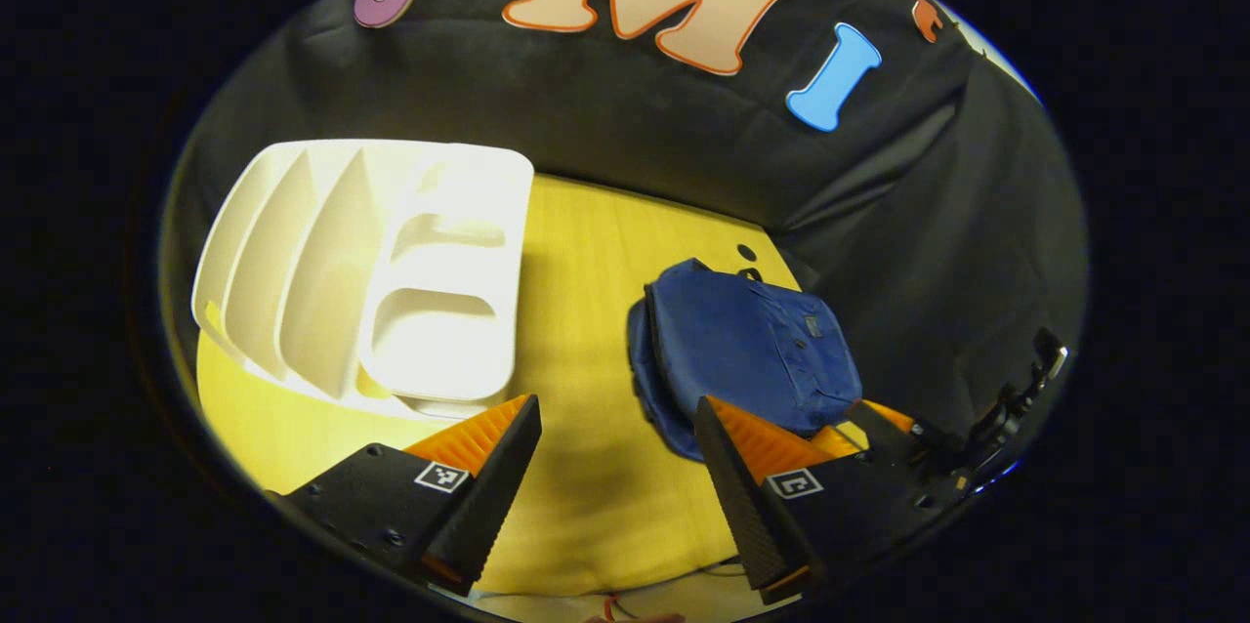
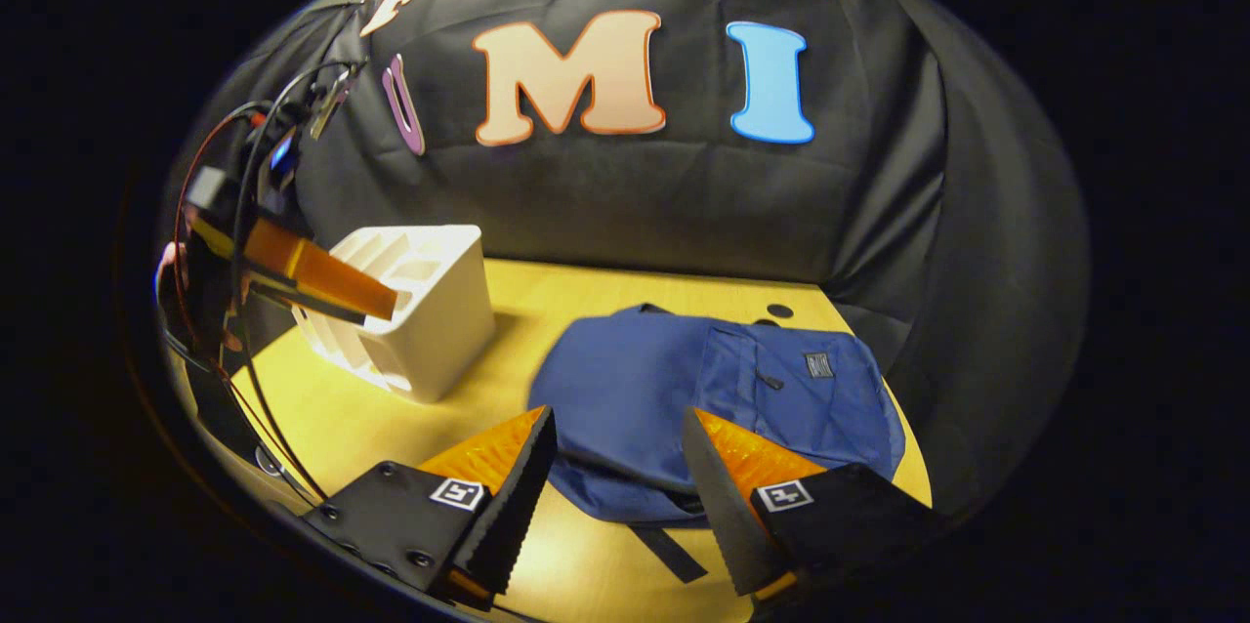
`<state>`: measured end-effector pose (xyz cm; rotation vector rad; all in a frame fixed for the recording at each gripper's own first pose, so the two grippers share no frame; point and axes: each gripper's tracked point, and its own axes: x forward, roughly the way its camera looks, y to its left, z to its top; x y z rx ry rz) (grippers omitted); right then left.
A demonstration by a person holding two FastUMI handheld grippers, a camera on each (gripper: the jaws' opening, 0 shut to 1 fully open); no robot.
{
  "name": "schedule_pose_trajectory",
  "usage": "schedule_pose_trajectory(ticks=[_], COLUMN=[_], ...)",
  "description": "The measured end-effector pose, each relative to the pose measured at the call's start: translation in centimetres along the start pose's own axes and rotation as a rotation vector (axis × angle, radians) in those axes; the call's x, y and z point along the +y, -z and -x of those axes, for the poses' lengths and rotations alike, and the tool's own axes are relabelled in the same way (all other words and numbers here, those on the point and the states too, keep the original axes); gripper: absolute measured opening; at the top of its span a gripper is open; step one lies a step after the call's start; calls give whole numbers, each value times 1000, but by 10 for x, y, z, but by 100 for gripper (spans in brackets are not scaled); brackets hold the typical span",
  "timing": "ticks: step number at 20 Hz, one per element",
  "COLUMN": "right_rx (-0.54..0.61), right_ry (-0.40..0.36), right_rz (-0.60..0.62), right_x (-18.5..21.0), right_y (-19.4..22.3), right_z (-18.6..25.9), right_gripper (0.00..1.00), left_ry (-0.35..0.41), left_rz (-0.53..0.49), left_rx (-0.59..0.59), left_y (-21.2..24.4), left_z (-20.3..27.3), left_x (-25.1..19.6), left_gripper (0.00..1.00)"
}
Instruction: Open the schoolbag, grab two books from the bookshelf and put them into the schoolbag.
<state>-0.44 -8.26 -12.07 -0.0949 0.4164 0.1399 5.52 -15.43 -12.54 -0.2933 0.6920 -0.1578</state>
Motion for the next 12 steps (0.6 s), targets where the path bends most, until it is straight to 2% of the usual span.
schedule_pose_trajectory(ticks=[3, 6, 9, 10, 11, 12], right_rx=[-99, -205, -300, -331, -356, -369], right_ry=[1, -19, -56, -64, -70, -76], right_rz=[-14, -28, -37, -39, -44, -51], right_x=[9, 22, 33, 42, 46, 51], right_y=[-48, -98, -138, -154, -164, -170], right_z=[9, 7, -2, 6, 6, 5], right_gripper=[89, 87, 85, 87, 88, 89], left_ry=[-79, -158, -175, -199, -233, -248], left_rz=[-15, -70, -113, -139, -174, -200], left_rx=[-64, -183, -275, -295, -306, -323], left_y=[-26, -66, -97, -103, -108, -110], left_z=[26, 54, 82, 91, 96, 101], left_x=[21, 39, 47, 51, 59, 63], left_gripper=[95, 94, 94, 98, 93, 93])
